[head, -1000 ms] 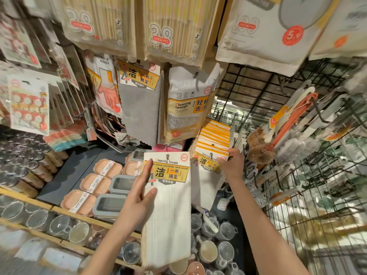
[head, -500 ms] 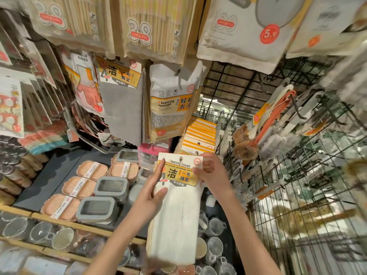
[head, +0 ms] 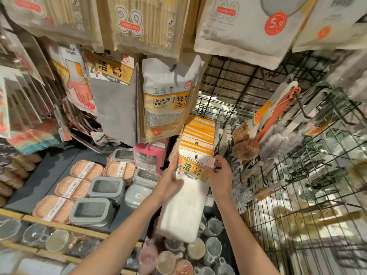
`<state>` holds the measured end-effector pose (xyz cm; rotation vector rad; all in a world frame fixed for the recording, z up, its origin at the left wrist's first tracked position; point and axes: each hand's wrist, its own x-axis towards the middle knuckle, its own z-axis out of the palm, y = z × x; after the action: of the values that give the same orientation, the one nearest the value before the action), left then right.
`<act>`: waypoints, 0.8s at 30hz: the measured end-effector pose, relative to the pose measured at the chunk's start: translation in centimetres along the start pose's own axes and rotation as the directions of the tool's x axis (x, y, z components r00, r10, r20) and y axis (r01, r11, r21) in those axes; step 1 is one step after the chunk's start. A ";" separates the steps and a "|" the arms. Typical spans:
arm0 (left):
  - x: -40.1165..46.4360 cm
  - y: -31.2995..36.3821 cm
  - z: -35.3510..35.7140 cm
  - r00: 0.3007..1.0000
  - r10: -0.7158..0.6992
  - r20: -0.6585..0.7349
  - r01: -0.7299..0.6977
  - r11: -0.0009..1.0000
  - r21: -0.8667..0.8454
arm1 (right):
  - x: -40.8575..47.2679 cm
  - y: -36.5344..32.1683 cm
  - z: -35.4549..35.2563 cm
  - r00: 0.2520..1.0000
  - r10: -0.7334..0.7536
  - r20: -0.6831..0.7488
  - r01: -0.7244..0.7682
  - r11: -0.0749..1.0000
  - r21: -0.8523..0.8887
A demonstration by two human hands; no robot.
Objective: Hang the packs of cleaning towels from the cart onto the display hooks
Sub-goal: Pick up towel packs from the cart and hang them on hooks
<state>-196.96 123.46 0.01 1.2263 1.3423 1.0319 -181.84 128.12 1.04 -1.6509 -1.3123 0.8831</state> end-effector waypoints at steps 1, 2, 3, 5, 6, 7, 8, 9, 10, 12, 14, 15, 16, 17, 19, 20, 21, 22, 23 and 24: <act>0.3 -0.2 0.0 1.000 -0.019 0.008 0.019 1.000 0.023 | 0.3 0.2 0.2 1.000 0.004 -0.012 -0.005 1.000 -0.012; 0.7 -0.3 0.0 0.999 -0.031 0.017 0.030 0.999 0.034 | 0.6 0.5 0.5 1.000 0.010 -0.023 -0.011 1.000 -0.028; 1.1 -0.5 0.0 0.999 -0.038 0.025 0.037 0.999 0.037 | 0.8 0.6 0.7 0.999 0.016 -0.031 -0.018 0.999 -0.048; 1.9 -1.2 0.0 0.999 -0.035 0.026 0.034 0.999 0.035 | 1.2 0.9 1.2 0.999 0.018 -0.038 -0.021 0.996 -0.087; 2.2 -1.4 0.0 0.999 -0.032 0.026 0.031 0.999 0.039 | 1.4 0.9 1.5 0.999 0.015 -0.046 -0.020 0.994 -0.106; 2.5 -1.6 0.0 0.999 -0.038 0.024 0.037 0.999 0.038 | 1.5 0.9 1.7 0.998 0.014 -0.061 -0.022 0.992 -0.123; 2.8 -1.6 0.0 0.998 -0.050 0.025 0.049 0.998 0.026 | 1.6 0.9 1.9 0.997 0.013 -0.079 -0.024 0.990 -0.136; 3.1 -1.8 0.0 0.998 -0.059 0.025 0.058 0.998 0.020 | 1.7 0.9 2.0 0.995 0.011 -0.098 -0.025 0.989 -0.143; 3.4 -1.9 0.0 0.998 -0.064 0.016 0.064 0.997 0.031 | 1.8 0.9 2.1 0.993 0.009 -0.118 -0.027 0.989 -0.145; 3.9 -2.1 0.2 0.996 -0.084 -0.013 0.085 0.995 0.058 | 1.9 0.7 2.4 0.986 0.028 -0.165 -0.050 0.990 -0.132; 4.0 -2.2 0.3 0.994 -0.100 -0.050 0.103 0.993 0.056 | 1.7 0.9 2.7 0.979 0.037 -0.201 -0.059 0.992 -0.108; 3.9 -2.1 0.5 0.992 -0.103 -0.070 0.106 0.994 0.040 | 1.4 1.1 2.8 0.977 0.028 -0.211 -0.050 0.993 -0.103; 3.6 -1.8 0.6 0.990 -0.116 -0.085 0.118 0.993 0.019 | 1.1 1.4 3.0 0.977 0.017 -0.214 -0.040 0.994 -0.105; 3.3 -1.5 0.7 0.986 -0.138 -0.096 0.139 0.990 0.005 | 0.9 1.6 3.1 0.977 0.008 -0.215 -0.032 0.993 -0.110; 2.9 -0.9 0.9 0.980 -0.165 -0.108 0.163 0.986 -0.028 | 0.8 1.9 3.1 0.976 -0.006 -0.219 -0.021 0.992 -0.123; 2.8 -0.7 0.9 0.980 -0.167 -0.107 0.165 0.986 -0.033 | 0.8 1.9 2.9 0.974 -0.013 -0.225 -0.018 0.991 -0.134; 2.8 -0.4 0.9 0.980 -0.168 -0.110 0.166 0.986 -0.027 | 0.9 1.8 2.8 0.972 -0.016 -0.234 -0.018 0.989 -0.144; 2.8 -0.1 0.9 0.979 -0.166 -0.116 0.165 0.986 -0.021 | 1.0 1.7 2.5 0.971 -0.010 -0.240 -0.025 0.990 -0.140; 2.7 0.0 0.7 0.979 -0.163 -0.124 0.161 0.987 -0.021 | 0.9 1.6 2.2 0.972 0.009 -0.235 -0.035 0.994 -0.107; 2.7 0.1 0.6 0.979 -0.160 -0.129 0.157 0.987 -0.029 | 0.8 1.5 2.0 0.977 0.031 -0.210 -0.040 0.998 -0.039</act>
<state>-196.31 126.19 -0.28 1.0341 1.5028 1.0226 -182.85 129.10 -1.14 -1.7542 -1.1669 0.6839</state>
